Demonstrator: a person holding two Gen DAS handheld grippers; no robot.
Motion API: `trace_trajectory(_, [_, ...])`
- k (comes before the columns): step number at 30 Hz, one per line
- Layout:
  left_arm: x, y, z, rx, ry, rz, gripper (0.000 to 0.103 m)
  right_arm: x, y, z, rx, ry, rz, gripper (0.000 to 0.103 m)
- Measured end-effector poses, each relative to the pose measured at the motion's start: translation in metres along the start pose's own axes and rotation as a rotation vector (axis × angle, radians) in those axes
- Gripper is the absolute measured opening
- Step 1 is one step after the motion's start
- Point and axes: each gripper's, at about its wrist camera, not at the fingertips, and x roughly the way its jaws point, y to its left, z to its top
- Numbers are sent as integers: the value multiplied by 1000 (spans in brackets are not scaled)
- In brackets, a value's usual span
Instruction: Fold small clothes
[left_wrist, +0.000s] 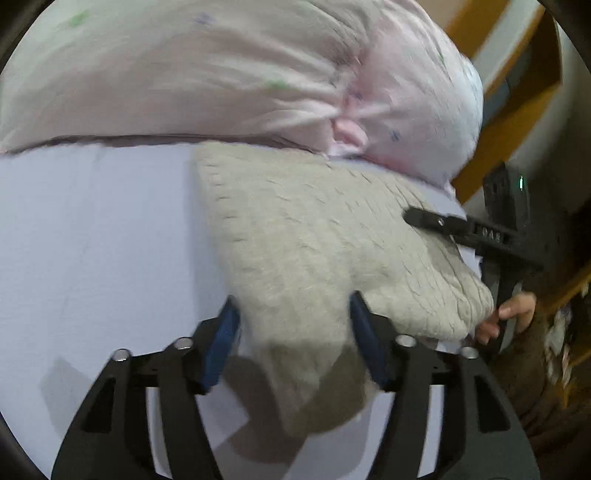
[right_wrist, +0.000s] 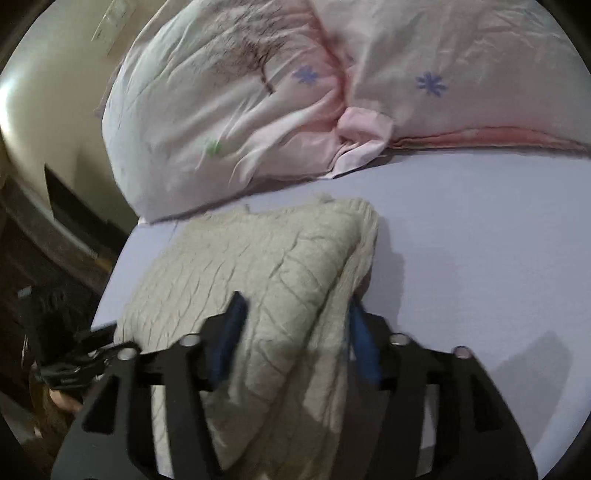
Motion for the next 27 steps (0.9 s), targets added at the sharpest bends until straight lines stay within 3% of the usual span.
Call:
trace_trajectory(3, [-28,-11,-1,41,-117,92,73,-21,-2,-4,20,-82,-21,64])
trace_trajectory(4, [-33,-18,-1,60,-148,97,74,-22,1,-4,9,-87,-23,58])
trace_trajectory(5, [-34,-26,-1,78,-165,89,74,-20,3,-4,-11,-77,-18,44])
trace_trajectory(6, [-31,-35,-1,104,-159,71,74,-11,11,-4,-60,-45,-36,19])
trace_trajectory(10, [3,-51,1,186,-100,96,72,-13,18,3,-130,-153,-150,15])
trace_trajectory(14, [4,-51,-1,195,-99,117,70,-1,-1,3,-69,-103,-176,19])
trace_trajectory(17, [-6,-46,-3,154,-99,98,70,-23,5,-4,-55,-134,-171,38])
trace_trajectory(18, [-14,-45,-9,138,-103,101,73,-38,9,-12,-55,-166,-159,63])
trace_trajectory(19, [-19,-44,-14,133,-106,110,76,-52,13,-20,-63,-192,-154,98])
trace_trajectory(21, [-31,-46,-27,119,-123,165,97,-86,26,-44,-93,-265,-195,101])
trace_trajectory(23, [-42,-48,-44,117,-140,259,102,-107,41,-73,-119,-289,-250,101])
trace_trajectory(25, [-46,-52,-60,103,-133,342,102,-111,52,-94,-128,-259,-325,101])
trace_trajectory(27, [-40,-54,-70,78,-97,369,102,-104,62,-116,-146,-212,-331,101])
